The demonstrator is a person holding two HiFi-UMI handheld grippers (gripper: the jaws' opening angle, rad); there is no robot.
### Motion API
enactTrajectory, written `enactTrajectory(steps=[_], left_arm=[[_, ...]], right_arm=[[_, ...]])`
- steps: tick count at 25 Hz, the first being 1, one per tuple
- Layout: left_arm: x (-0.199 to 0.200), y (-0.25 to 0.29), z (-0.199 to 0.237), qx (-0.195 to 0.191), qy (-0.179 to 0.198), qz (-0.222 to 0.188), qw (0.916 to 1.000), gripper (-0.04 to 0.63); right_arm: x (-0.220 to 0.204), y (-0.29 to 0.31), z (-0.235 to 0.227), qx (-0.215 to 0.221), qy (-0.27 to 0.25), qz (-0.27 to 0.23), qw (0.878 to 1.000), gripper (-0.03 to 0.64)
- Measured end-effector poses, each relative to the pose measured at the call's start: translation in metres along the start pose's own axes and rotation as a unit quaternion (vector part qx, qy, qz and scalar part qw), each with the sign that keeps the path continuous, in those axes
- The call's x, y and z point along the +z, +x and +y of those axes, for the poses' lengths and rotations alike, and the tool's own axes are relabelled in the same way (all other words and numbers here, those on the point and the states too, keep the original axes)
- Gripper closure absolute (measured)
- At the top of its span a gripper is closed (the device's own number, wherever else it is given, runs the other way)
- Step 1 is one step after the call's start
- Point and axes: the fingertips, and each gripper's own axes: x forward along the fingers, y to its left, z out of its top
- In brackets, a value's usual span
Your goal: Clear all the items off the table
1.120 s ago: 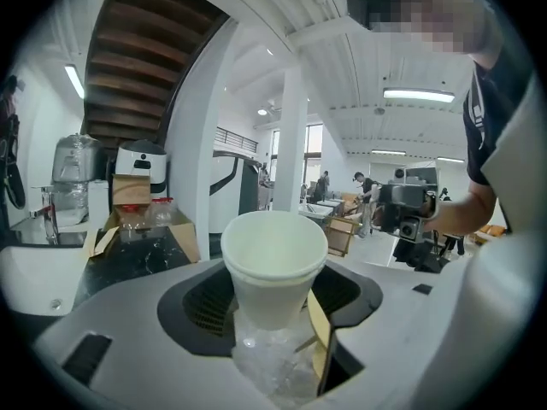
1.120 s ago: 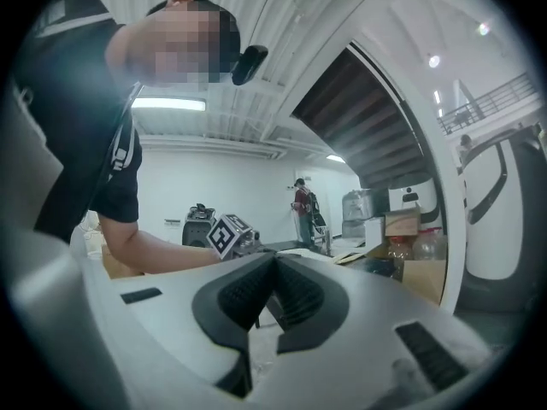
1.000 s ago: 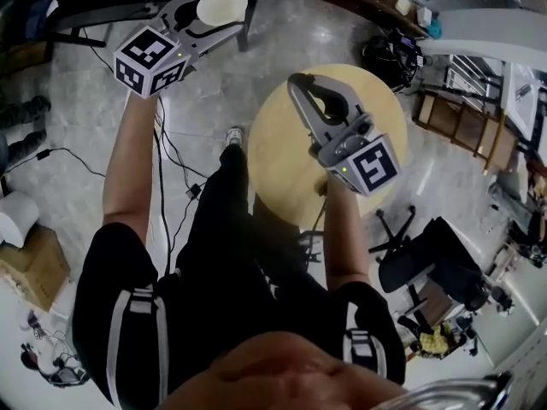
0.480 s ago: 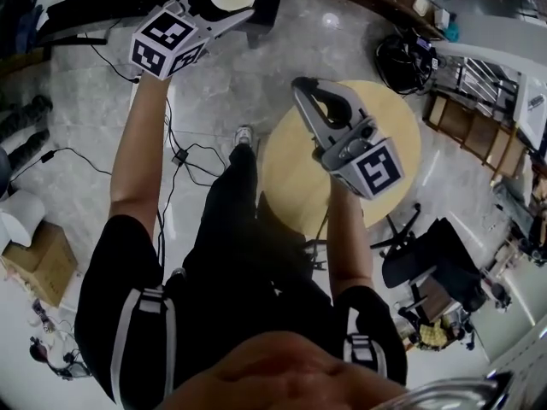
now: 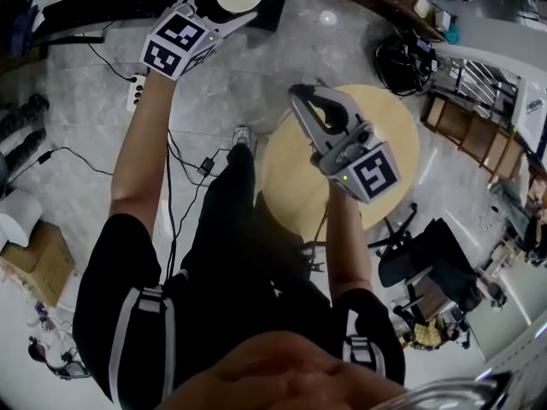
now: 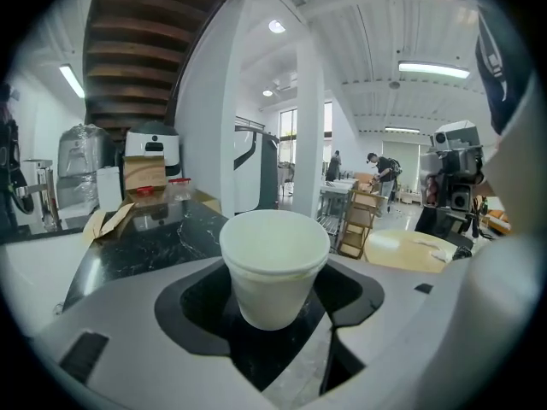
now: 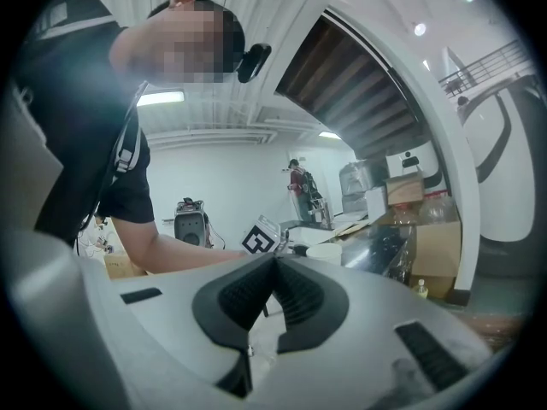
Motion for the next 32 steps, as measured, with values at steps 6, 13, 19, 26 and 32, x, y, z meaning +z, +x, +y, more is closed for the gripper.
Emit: enactTrajectory(steps=[6, 13, 19, 26, 32], left_arm=[[-0.001, 0.0, 0.01, 0.022, -0.006, 0.001, 0.9997, 0.213], [0.002, -0.008, 0.009, 0.032, -0.026, -0.006, 0.9991, 0.193], [0.002, -0.077, 0.011, 0.086, -0.055, -0.034, 0.9942, 0.319], [0.018, -0.152, -0.078, 0.103, -0.092, -0.097, 0.9857, 0.52], [0.046, -0.187, -0.202, 0.078, -0.085, -0.117, 0.9865, 0.581]], right_arm=[[-0.001, -0.004, 0.004, 0.004, -0.003, 0.003, 1.0, 0.614], [-0.005, -0.026, 0.016, 0.0, 0.002, 0.002, 1.0, 0.614], [0.015, -0.043, 0.034, 0.003, -0.015, -0.01, 1.0, 0.614], [0.039, -0.101, 0.078, 0.017, -0.048, -0.035, 0.998, 0.614], [0.041, -0.182, 0.13, 0.035, -0.074, -0.056, 0.995, 0.614]])
